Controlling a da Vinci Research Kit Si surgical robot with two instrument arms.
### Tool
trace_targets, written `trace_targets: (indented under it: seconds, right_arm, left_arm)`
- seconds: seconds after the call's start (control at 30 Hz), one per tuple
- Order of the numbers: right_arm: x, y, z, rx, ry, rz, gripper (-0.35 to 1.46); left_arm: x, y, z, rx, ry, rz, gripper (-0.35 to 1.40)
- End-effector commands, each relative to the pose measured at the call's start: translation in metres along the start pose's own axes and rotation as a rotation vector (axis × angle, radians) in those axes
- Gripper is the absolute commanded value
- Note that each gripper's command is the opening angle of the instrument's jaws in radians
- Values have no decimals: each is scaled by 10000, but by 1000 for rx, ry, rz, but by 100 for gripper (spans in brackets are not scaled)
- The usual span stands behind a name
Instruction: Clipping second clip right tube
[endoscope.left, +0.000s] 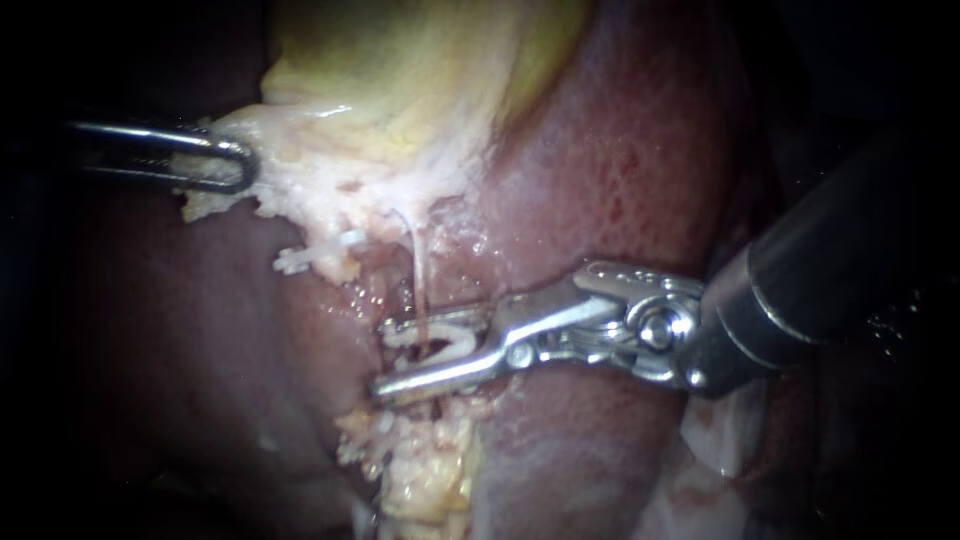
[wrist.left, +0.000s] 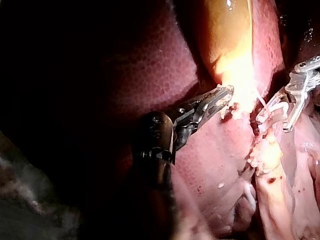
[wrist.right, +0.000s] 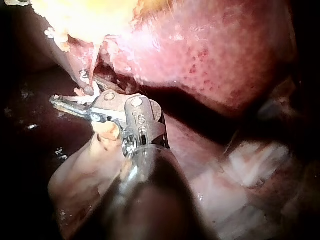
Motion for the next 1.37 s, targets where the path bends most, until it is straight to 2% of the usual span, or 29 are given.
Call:
trace_targets:
  seconds: [0.03,0.17,0.33,0.47,0.57,0.63,0.73,0.87,1.37]
  right_arm:
    - [0,-1,0,4,-5,-1,48]
    - [1,-2,-1,15,-13,-3,43]
    - [0,-2,-3,17,-14,-4,24]
    - [-1,-3,-5,18,-15,2,1]
    - [-1,-3,-5,17,-15,37,-16]
    - [-1,-3,-5,17,-16,79,-34]
    - [-2,-3,-7,19,-22,90,-35]
    - [-1,-4,-7,-13,-61,92,-35]
    - [-3,-2,-5,-11,-63,91,-35]
  left_arm:
    - [0,0,0,0,0,0,-35]
    - [0,0,0,0,0,0,-35]
    - [0,0,0,0,0,0,-35]
    - [0,0,0,0,0,0,-35]
    - [0,0,0,0,0,0,-35]
    - [0,0,0,0,0,0,-35]
    - [0,0,0,0,0,0,-35]
    - [0,0,0,0,0,0,-35]
    - [1,0,3,1,0,0,-35]
